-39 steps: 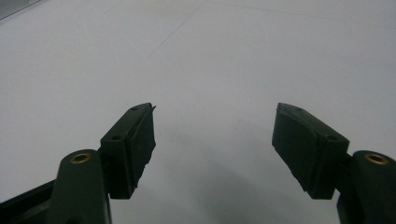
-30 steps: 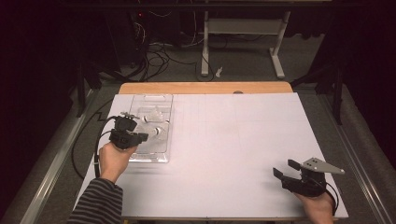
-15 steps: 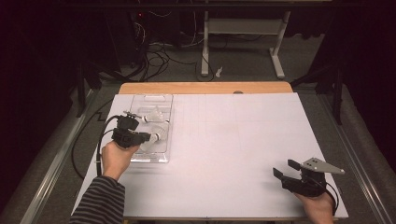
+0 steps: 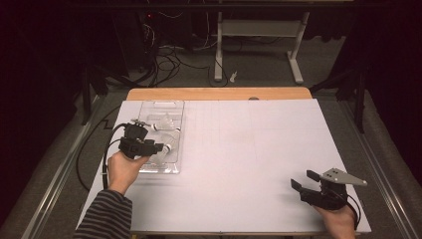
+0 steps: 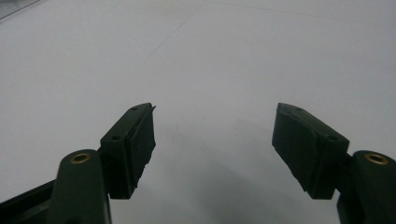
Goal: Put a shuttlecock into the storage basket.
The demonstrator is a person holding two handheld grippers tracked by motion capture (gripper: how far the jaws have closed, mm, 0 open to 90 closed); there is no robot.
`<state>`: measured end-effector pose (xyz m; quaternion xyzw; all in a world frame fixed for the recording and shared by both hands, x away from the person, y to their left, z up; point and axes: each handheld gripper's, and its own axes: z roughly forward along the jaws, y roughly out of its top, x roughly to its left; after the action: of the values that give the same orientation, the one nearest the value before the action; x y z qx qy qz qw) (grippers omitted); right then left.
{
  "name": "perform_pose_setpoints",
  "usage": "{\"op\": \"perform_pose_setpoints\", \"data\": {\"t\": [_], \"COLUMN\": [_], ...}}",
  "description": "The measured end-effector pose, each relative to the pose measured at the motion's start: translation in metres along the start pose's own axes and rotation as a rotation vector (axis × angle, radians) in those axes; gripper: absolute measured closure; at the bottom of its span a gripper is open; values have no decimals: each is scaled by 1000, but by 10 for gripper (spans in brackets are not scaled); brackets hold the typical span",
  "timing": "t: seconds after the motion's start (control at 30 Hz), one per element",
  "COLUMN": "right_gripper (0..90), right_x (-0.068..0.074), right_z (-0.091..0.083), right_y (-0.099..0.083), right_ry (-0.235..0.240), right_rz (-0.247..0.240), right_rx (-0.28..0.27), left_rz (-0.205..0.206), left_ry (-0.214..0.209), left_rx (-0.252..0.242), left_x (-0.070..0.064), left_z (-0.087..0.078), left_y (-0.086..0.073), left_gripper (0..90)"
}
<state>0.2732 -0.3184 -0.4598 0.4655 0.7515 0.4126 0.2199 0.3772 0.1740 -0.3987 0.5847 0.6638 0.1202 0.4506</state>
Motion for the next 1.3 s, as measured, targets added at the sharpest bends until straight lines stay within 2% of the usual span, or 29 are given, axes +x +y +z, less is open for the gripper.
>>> {"op": "perform_pose_setpoints", "data": {"t": [0.7, 1.3], "right_gripper": [306, 306], "right_x": [0, 0], "right_z": [0, 0], "right_y": [0, 0], "right_ry": [1, 1], "right_rz": [0, 0], "right_rx": [0, 0], "left_rz": [13, 44], "left_ry": [-13, -17], "left_rx": [-51, -56], "left_x": [-7, -13], "left_z": [-12, -19], "left_y": [-1, -7], "left_gripper": [487, 440]}}
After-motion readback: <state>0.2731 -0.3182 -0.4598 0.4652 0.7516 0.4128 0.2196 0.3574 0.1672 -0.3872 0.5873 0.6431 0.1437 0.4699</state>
